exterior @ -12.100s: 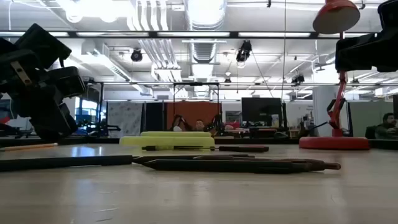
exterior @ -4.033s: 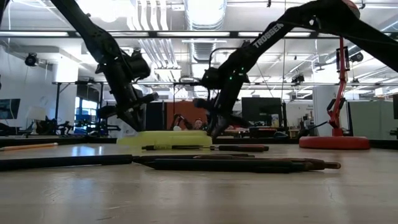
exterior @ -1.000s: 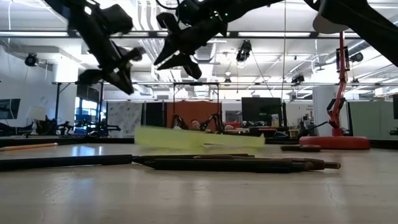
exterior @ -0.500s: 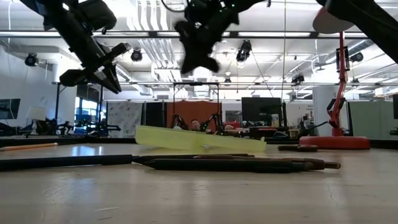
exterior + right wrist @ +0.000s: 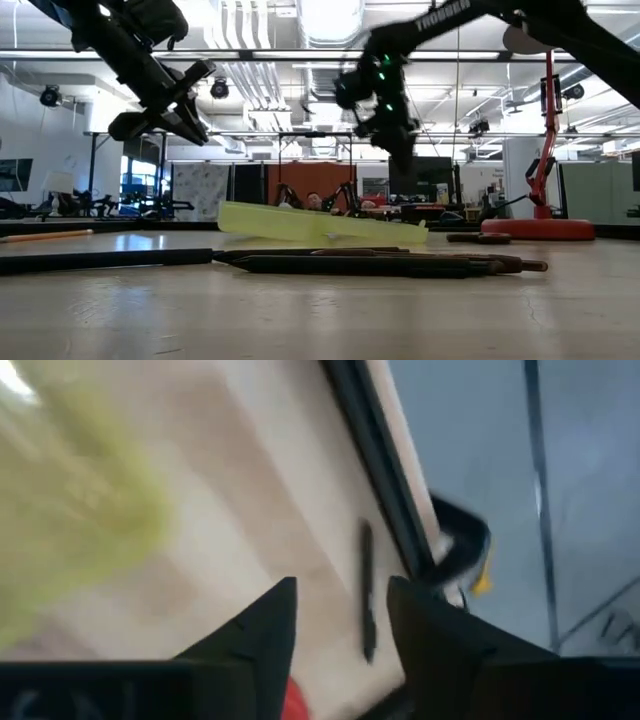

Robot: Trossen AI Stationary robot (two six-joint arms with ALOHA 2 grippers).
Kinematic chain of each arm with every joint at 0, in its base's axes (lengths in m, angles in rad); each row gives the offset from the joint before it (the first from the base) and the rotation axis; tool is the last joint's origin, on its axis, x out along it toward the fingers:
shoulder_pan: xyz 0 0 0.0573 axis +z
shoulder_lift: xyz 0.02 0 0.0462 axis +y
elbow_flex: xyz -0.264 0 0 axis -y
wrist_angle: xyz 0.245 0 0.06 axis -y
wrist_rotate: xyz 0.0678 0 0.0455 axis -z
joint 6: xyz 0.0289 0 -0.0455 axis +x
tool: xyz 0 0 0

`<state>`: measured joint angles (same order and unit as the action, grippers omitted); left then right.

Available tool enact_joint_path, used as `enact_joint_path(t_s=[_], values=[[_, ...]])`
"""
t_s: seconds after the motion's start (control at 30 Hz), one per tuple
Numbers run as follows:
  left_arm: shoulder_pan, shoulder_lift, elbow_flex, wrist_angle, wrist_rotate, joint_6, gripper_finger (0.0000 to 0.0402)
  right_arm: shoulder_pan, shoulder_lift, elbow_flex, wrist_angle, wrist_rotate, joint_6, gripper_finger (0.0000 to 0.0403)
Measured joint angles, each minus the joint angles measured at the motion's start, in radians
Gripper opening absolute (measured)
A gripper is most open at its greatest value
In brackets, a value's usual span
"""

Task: Pick & place school supplies into a supply box
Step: Put the black pen into the supply box

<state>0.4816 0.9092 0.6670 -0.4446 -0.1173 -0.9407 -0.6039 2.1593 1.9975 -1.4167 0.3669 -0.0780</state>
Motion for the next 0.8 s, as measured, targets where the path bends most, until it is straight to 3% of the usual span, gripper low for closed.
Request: enact_joint_path(t_s=[0.27, 0.8], values=[[-0.012, 0.001, 0.000, 0.000, 0.013, -0.001, 0.0022, -0.197, 0.000, -0.169, 0.008, -0.036, -0.002, 0.0202], [-0.012, 0.001, -0.001, 0.000, 0.014, -0.001, 0.0022, -0.267, 0.002, -0.379, 0.155, -0.036, -0.090, 0.0203]])
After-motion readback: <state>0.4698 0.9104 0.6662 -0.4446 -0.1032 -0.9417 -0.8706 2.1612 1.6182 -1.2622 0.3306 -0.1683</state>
